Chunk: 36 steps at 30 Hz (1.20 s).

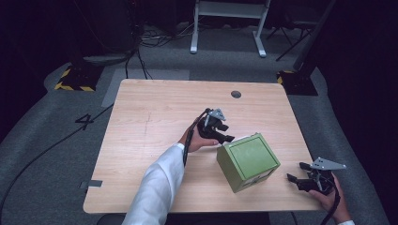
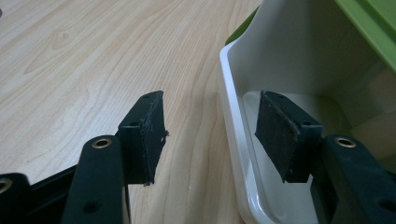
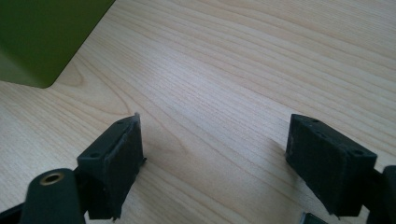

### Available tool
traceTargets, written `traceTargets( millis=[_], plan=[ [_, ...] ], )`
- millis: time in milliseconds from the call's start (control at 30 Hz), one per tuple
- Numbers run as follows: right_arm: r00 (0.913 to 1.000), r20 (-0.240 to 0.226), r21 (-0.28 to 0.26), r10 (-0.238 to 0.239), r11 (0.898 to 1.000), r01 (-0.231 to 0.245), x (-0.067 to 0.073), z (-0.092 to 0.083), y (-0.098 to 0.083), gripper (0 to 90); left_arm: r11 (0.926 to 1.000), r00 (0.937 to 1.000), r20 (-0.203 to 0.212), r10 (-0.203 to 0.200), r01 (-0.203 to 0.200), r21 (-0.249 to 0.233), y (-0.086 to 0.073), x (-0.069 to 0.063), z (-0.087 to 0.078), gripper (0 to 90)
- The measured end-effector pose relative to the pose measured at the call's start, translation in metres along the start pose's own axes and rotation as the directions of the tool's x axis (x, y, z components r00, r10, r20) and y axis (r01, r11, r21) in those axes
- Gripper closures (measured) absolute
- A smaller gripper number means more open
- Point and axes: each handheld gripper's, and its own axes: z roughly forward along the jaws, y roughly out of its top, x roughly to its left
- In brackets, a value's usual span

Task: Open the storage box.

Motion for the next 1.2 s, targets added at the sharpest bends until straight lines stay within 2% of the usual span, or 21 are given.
traceTargets(
  millis=[67, 100, 200, 267, 333, 533, 567, 600, 700, 733, 833, 1067, 1200],
  plan=[
    [1.0000, 0.000, 0.000, 0.000, 1.000, 0.000, 0.000, 0.000, 0.000, 18.9, 0.9993, 0.9996, 0.029, -0.005, 0.004, 0.037, -0.002, 0.001, 0.003, 48.9],
    [1.0000, 0.000, 0.000, 0.000, 1.000, 0.000, 0.000, 0.000, 0.000, 18.9, 0.9980, 0.9998, 0.020, -0.002, 0.001, 0.063, -0.004, 0.001, 0.006, 49.0],
    [1.0000, 0.000, 0.000, 0.000, 1.000, 0.000, 0.000, 0.000, 0.000, 18.8, 0.9967, 0.9984, 0.056, -0.013, 0.008, 0.081, -0.008, 0.001, 0.010, 46.5],
    [1.0000, 0.000, 0.000, 0.000, 1.000, 0.000, 0.000, 0.000, 0.000, 18.9, 0.9957, 0.9980, 0.062, -0.013, 0.007, 0.093, -0.008, 0.000, 0.011, 46.8],
    [1.0000, 0.000, 0.000, 0.000, 1.000, 0.000, 0.000, 0.000, 0.000, 18.9, 0.9921, 0.9961, 0.089, 0.003, -0.014, 0.125, -0.010, 0.000, 0.014, 47.1],
    [1.0000, 0.000, -0.001, 0.000, 1.000, 0.000, 0.000, 0.000, 0.000, 18.9, 0.9911, 0.9959, 0.090, -0.013, 0.001, 0.133, -0.012, -0.004, 0.014, 49.0],
    [1.0000, 0.000, 0.000, 0.001, 1.000, -0.001, 0.000, 0.000, 0.000, 18.9, 0.9912, 0.9963, 0.086, -0.008, -0.003, 0.133, -0.012, -0.004, 0.014, 49.5],
    [1.0000, 0.000, 0.000, 0.000, 1.000, 0.000, 0.000, 0.000, 0.000, 18.9, 0.9889, 0.9957, 0.093, -0.002, -0.012, 0.148, -0.012, -0.006, 0.014, 53.9],
    [1.0000, 0.000, 0.000, 0.000, 1.000, 0.000, 0.000, 0.000, 0.000, 18.9, 0.9872, 0.9950, 0.099, 0.009, -0.025, 0.157, -0.012, -0.007, 0.016, 54.9],
    [1.0000, 0.000, 0.000, 0.000, 1.000, 0.000, 0.000, 0.000, 0.000, 18.8, 0.9865, 0.9946, 0.102, 0.018, -0.035, 0.160, -0.011, -0.008, 0.016, 58.4],
    [1.0000, 0.000, 0.000, 0.000, 1.000, 0.000, 0.000, 0.000, 0.000, 18.8, 0.9860, 0.9939, 0.108, 0.023, -0.040, 0.162, -0.011, -0.009, 0.016, 61.5],
    [1.0000, 0.000, 0.000, 0.000, 1.000, 0.000, 0.000, 0.000, 0.000, 18.9, 0.9856, 0.9943, 0.105, 0.021, -0.038, 0.165, -0.011, -0.007, 0.015, 62.5],
    [1.0000, -0.001, -0.001, -0.001, 1.000, 0.001, 0.000, 0.000, 0.000, 19.0, 0.9874, 0.9958, 0.091, 0.004, -0.019, 0.157, -0.013, -0.002, 0.011, 63.4]
  ],
)
